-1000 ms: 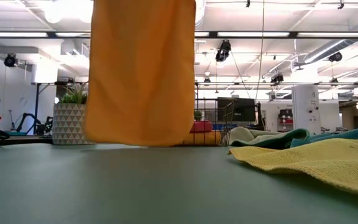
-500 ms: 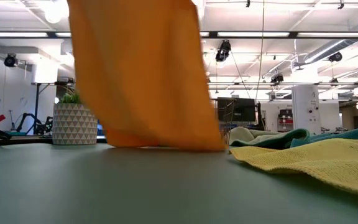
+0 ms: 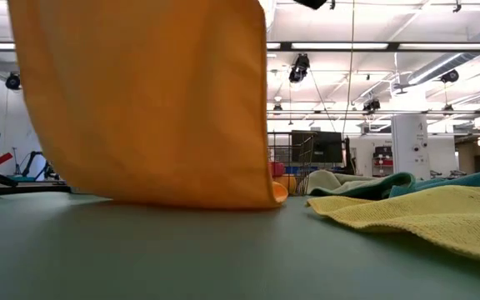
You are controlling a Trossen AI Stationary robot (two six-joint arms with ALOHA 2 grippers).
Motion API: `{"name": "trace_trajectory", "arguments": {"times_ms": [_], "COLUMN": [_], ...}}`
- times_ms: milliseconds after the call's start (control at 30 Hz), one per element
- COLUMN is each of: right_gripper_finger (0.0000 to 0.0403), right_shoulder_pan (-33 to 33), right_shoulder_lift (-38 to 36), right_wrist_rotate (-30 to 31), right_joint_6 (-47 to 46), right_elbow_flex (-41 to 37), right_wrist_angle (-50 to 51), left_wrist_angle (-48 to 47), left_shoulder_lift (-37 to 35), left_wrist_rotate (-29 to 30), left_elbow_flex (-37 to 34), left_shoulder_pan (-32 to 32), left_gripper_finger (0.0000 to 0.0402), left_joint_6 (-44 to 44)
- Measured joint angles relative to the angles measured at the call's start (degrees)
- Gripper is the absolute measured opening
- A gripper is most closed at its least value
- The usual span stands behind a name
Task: Fold microfiber towels
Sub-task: Fold the orange microfiber towel
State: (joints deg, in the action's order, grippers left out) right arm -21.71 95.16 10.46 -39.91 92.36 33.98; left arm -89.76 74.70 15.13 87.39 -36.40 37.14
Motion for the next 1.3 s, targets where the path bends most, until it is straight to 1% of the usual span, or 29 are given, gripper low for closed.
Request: {"name": "trace_trajectory", "arguments": {"times_ms": [167, 300, 333, 433, 533, 633, 733, 800, 867, 967, 1133, 1300], "right_gripper_finger": [0.0008, 0.0008, 0.0008, 0.0008, 0.0008, 0.0008, 0.0008, 0.0008, 0.0008, 0.0008, 0.0008, 0.0008], "right_shoulder_pan": [-0.9, -0.9, -0.9, -0.9, -0.4, 0.3, 1.3, 2.1, 2.6, 3.7, 5.3, 7.3], "right_shoulder_lift": [-0.6, -0.4, -0.2, 0.3, 0.6, 0.6, 0.6, 0.6, 0.6, 0.6, 0.6, 1.1], "right_wrist_rotate": [-6.3, -13.5, -14.1, -13.3, -12.4, -8.5, -4.7, -4.2, -3.8, -3.3, -2.2, 0.3], "right_joint_6": [-0.1, -0.1, -0.1, 0.2, 3.5, 6.5, 7.6, 8.8, 10.8, 11.3, 11.5, 12.1], "right_elbow_flex": [0.0, 0.0, 0.0, 0.0, 0.0, 0.0, -0.7, -1.5, -2.7, -5.2, -10.0, -13.8], "right_wrist_angle": [2.5, 3.1, 3.3, 6.3, 8.6, 11.7, 14.6, 14.7, 13.6, 11.2, 5.2, 1.0], "left_wrist_angle": [4.8, 6.4, 6.6, 6.7, 6.6, 6.3, 6.7, 6.7, 6.7, 6.6, 6.5, 6.8], "left_shoulder_lift": [1.9, 3.7, 4.2, 5.8, 7.4, 8.9, 10.2, 10.9, 11.1, 10.9, 10.7, 10.7], "left_wrist_rotate": [-5.3, -11.0, -11.8, -11.9, -9.3, -5.9, -5.0, -3.5, -0.5, 3.7, 7.5, 10.4], "left_elbow_flex": [0.0, 0.1, 0.1, 0.1, -0.4, -1.5, -4.2, -6.4, -9.0, -12.4, -16.4, -19.9], "left_shoulder_pan": [-1.3, -1.3, -1.3, -1.3, -1.2, -1.2, -1.1, -0.9, -0.5, 0.8, 3.7, 7.1], "left_gripper_finger": [0.0, 0.0, 0.0, 0.0, 0.0, 0.0, 0.0, 0.0, 0.0, 0.0, 0.0, 0.0], "left_joint_6": [0.1, 0.0, 0.0, -0.4, -0.5, -0.4, 0.1, 0.5, 1.5, 3.0, 3.0, 2.6]}}
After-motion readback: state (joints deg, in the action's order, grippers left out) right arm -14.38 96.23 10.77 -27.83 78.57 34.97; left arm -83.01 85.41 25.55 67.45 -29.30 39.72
